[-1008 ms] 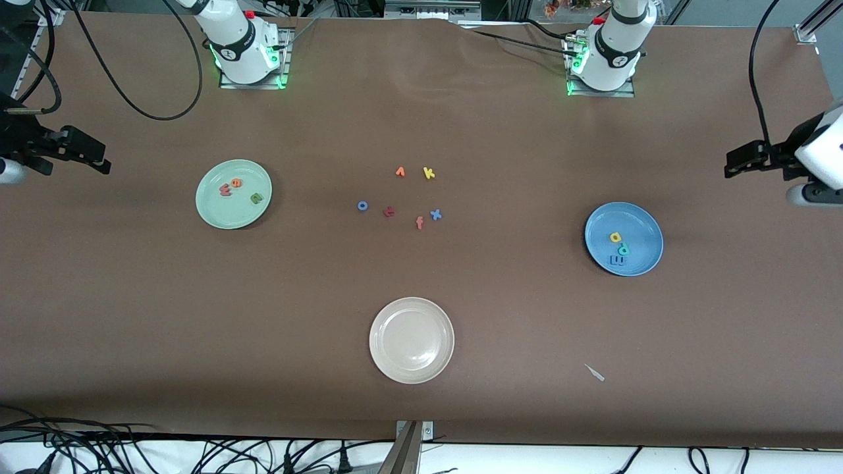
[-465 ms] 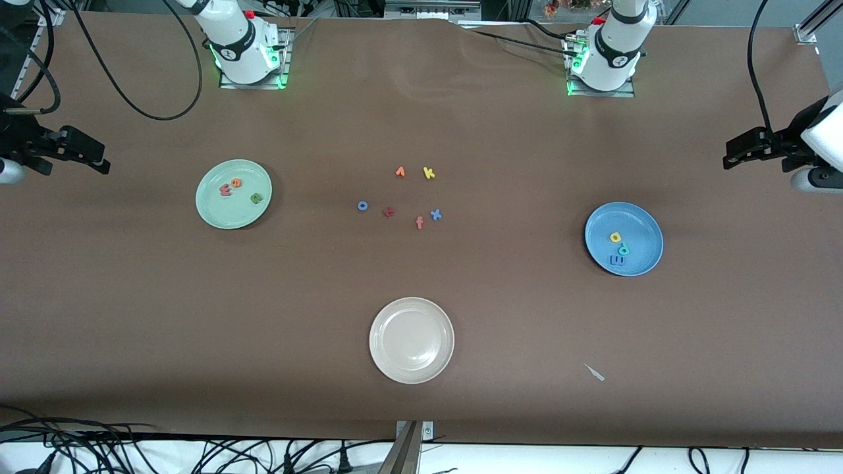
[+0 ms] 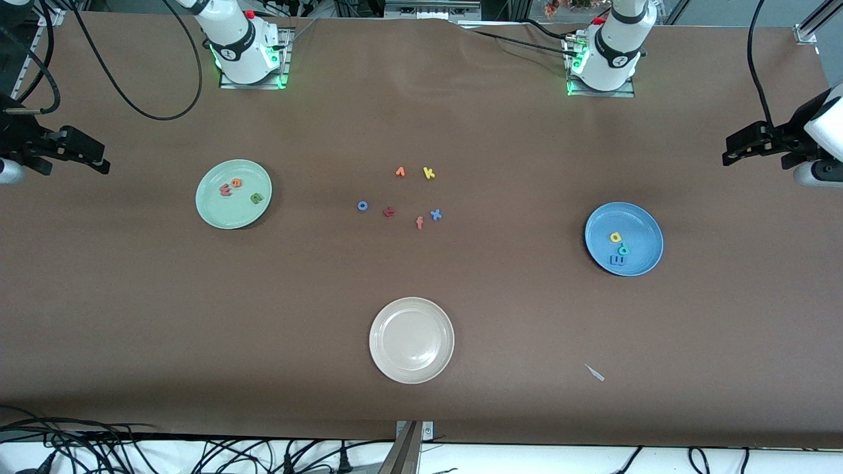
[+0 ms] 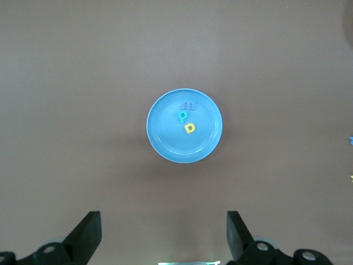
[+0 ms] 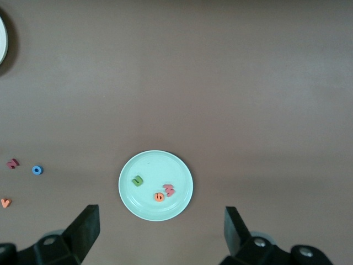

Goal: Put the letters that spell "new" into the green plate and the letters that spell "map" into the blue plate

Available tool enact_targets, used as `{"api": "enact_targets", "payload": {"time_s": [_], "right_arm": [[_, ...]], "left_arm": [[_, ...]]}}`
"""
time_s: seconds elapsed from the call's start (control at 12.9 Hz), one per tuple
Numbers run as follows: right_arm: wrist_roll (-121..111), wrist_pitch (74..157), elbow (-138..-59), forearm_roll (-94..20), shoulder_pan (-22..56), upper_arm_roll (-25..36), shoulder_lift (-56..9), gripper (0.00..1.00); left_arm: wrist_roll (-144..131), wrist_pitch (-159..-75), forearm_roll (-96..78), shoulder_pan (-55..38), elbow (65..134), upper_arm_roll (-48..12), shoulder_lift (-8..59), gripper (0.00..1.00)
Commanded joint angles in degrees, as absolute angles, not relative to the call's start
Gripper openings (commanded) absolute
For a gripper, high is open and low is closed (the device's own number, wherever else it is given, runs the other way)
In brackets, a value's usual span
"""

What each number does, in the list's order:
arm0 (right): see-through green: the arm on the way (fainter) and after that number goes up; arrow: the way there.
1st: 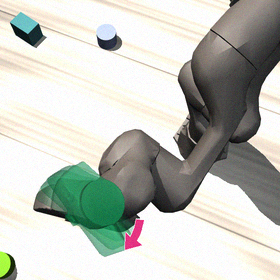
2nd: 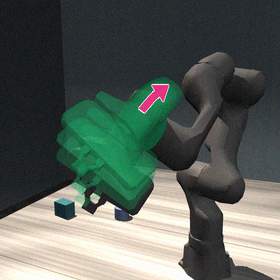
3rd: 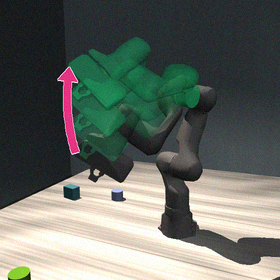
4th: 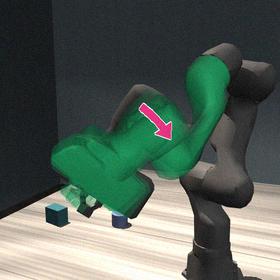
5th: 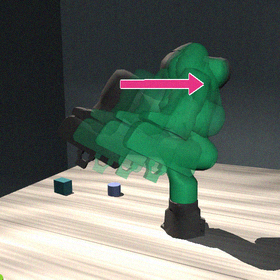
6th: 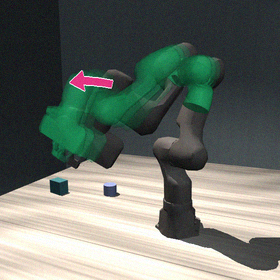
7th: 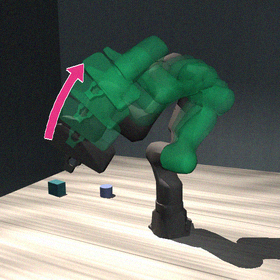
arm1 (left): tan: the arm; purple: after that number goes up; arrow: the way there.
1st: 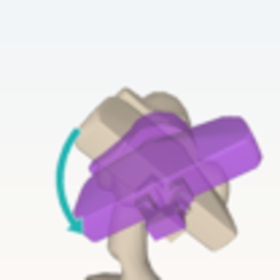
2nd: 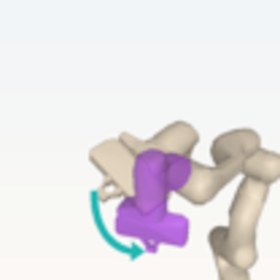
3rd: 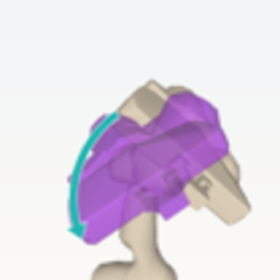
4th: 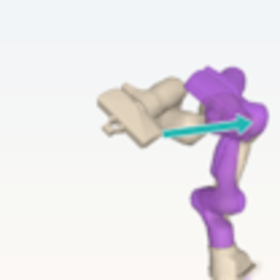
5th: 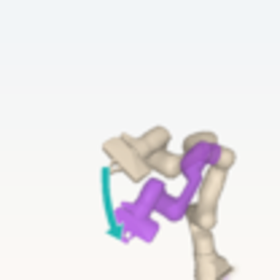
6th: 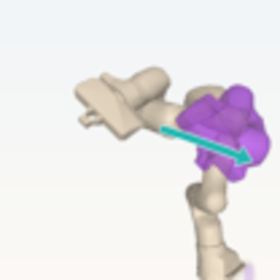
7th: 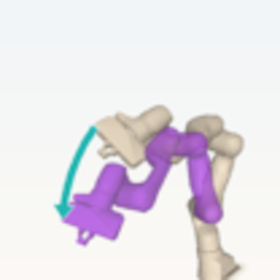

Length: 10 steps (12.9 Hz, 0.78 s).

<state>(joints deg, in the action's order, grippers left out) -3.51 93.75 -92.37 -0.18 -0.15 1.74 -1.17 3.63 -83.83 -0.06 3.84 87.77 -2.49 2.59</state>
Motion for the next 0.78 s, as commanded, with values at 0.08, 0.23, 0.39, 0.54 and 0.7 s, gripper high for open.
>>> {"api": "enact_targets", "payload": {"time_s": [0.08,0.23,0.39,0.54,0.7], "right_arm": [[-4.57,93.52,-92.11,-0.97,-0.09,2.2,-0.97,1.0],[-4.57,93.52,-92.11,-0.97,-0.09,2.2,-0.97,1.0],[-4.57,93.6,-92.11,-0.97,-0.09,2.11,-1.05,1.0],[-4.48,93.6,-92.02,-0.62,-0.09,2.11,-0.97,1.0],[-4.57,93.43,-92.2,-0.62,-0.09,2.11,-0.88,1.0]], "left_arm": [[0.28,-83.85,-1.67,1.94,88.86,-1.58,0.97,1.0],[-0.18,-83.94,-2.19,1.85,88.94,-1.58,0.79,1.0],[0.17,-84.37,-2.64,1.85,89.29,-1.58,0.79,1.0],[0.18,-84.81,-2.64,1.85,89.3,-1.49,0.79,1.0],[0.18,-85.51,-2.72,1.93,89.38,-1.49,0.97,1.0]]}}
